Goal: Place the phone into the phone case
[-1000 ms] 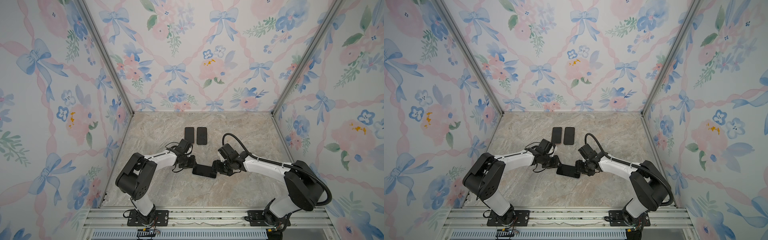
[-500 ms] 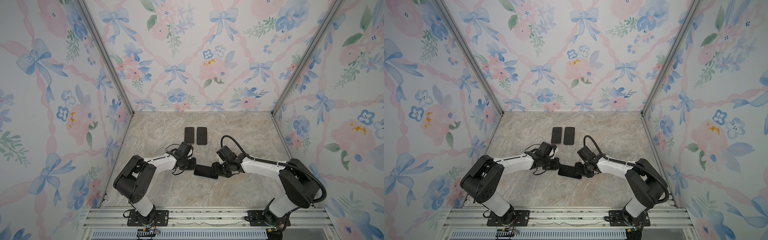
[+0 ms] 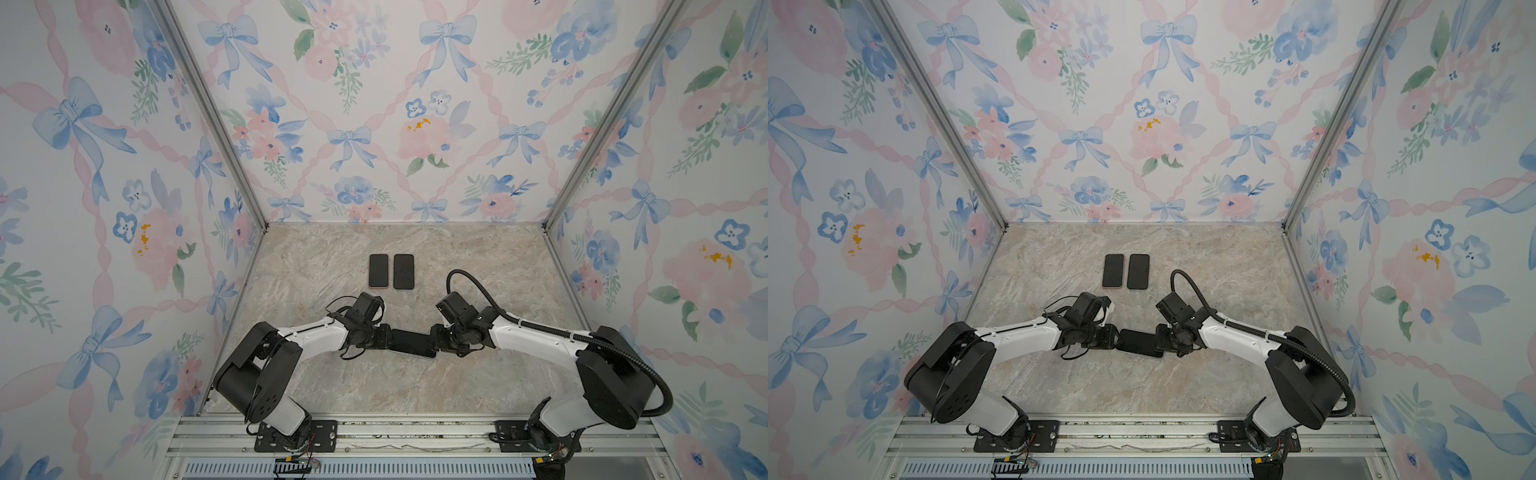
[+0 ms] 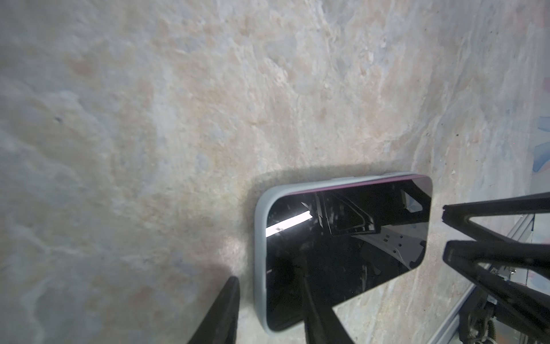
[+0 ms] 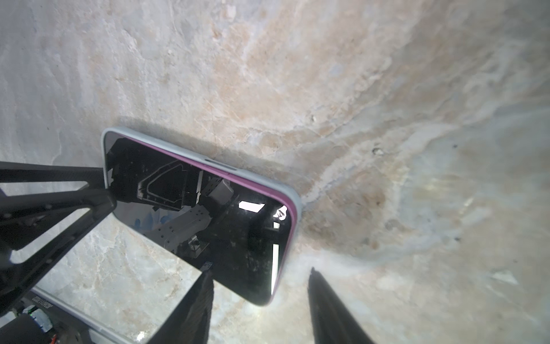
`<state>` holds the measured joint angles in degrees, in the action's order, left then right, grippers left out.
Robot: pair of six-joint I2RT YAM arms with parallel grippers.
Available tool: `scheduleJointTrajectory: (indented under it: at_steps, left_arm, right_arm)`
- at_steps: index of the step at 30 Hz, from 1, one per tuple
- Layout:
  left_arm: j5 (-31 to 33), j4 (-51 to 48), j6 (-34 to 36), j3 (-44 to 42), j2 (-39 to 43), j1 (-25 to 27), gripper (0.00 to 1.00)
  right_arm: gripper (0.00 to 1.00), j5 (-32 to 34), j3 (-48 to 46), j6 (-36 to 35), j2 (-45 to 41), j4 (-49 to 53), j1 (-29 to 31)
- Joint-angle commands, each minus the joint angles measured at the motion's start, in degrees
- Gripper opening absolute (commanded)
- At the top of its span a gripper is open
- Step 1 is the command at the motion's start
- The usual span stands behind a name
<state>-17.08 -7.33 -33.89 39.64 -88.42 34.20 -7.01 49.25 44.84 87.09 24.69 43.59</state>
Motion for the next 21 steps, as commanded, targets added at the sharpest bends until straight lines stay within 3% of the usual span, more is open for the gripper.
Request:
scheduleJointTrajectory:
  at_steps: [1,10,21]
  left_arm:
    - [0.22,-6.93,-0.7,-2.8,-1.11,0.17,0.35]
    - [-1.28,-6.89,-1.07,-3.57,-0.34,0.52,0.18]
    - [-2.28,-6.05,-1.0,-3.35,0.05,0.61,0.21]
  right_arm:
    - [0.51,1.09,0.35,0.31,-0.29,1.67,1.09]
    - [0.49,-1.42,-0.22,1.37,2.08,-1.78,2.33]
    - [0.37,-1.75,-0.37,1.74,3.97,-2.85,3.24]
